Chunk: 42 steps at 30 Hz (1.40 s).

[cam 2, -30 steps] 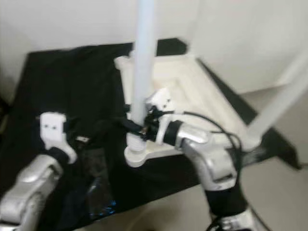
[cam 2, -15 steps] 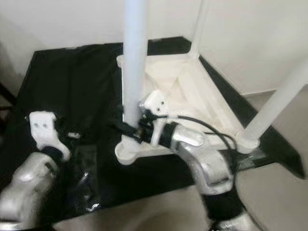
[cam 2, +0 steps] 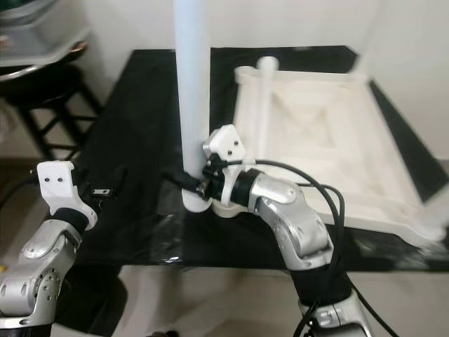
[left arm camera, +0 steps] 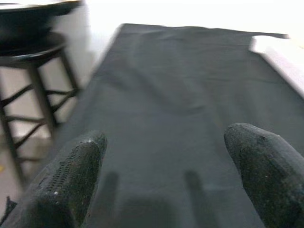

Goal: Building children table

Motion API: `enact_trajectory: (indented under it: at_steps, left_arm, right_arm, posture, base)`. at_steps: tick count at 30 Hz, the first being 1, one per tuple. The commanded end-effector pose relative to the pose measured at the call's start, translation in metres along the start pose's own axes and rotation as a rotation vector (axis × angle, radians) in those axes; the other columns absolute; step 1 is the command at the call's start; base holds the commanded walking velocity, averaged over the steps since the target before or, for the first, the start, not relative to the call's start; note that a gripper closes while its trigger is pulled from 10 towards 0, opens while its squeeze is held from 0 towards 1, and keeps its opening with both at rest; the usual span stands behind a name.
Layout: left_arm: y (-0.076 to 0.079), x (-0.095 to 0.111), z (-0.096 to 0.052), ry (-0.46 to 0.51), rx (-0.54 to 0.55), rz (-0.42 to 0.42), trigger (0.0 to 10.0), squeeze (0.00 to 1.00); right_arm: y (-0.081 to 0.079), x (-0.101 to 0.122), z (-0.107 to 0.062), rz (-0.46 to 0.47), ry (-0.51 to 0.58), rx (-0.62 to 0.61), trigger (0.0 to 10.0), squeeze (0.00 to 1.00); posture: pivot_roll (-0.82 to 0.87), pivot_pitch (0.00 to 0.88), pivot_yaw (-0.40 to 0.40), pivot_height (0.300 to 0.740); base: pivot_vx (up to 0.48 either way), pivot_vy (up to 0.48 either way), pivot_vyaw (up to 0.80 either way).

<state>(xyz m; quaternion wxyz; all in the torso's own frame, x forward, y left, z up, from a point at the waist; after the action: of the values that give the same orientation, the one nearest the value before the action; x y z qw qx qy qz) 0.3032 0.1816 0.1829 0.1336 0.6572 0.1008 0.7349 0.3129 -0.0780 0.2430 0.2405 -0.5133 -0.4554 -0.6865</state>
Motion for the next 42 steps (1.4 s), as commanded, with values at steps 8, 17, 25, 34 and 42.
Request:
enact_trajectory:
  at_steps: [8, 17, 25, 34, 42]
  left_arm:
    - [0.003, -0.004, -0.006, -0.024, -0.038, -0.004, 10.0, 0.0]
    - [0.007, -0.007, -0.006, -0.036, -0.057, -0.016, 10.0, 0.0]
    - [0.008, -0.012, -0.005, -0.048, -0.034, -0.019, 10.0, 0.0]
    - [-0.002, -0.011, -0.007, -0.045, 0.012, 0.01, 10.0, 0.0]
    - [-0.017, 0.001, -0.015, -0.031, 0.045, 0.101, 10.0, 0.0]
  right_arm:
    - [0.007, 0.005, 0.004, -0.011, 0.025, -0.006, 10.0, 0.0]
    - [-0.004, 0.003, -0.002, -0.032, 0.018, 0.09, 10.0, 0.0]
    - [-0.011, 0.013, -0.003, -0.016, 0.09, 0.171, 10.0, 0.0]
    - [-0.019, 0.01, 0.003, -0.082, 0.089, 0.231, 10.0, 0.0]
    - [-0.017, 0.017, -0.023, -0.035, 0.162, 0.579, 10.0, 0.0]
  posture:
    - [-0.02, 0.193, 0.01, 0.74]
    - [-0.03, 0.184, 0.015, 0.74]
    - [-0.03, 0.18, 0.014, 0.74]
    - [-0.02, 0.189, 0.004, 0.74]
    - [0.0, 0.265, 0.001, 0.74]
  base:
    - [0.0, -0.116, 0.6]
    - [0.0, -0.465, 0.0]
    - [0.0, -0.235, 0.0]
    - [0.0, 0.0, 0.0]
    - [0.0, 0.0, 0.0]
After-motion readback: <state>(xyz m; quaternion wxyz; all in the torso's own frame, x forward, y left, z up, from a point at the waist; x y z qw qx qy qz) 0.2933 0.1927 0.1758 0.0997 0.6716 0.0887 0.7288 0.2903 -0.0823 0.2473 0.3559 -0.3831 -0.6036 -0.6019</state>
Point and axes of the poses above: a point about 5 cm out from each wrist's last joint towards the gripper, its own z axis pointing out of the wrist towards the gripper, its own x axis along the axis of the wrist's last joint, y = z × x, the point moved 2 cm from there along z, pointing out of the wrist towards the gripper, and after that the axes turned 12 degrees about -z, right-handed, at the moved point
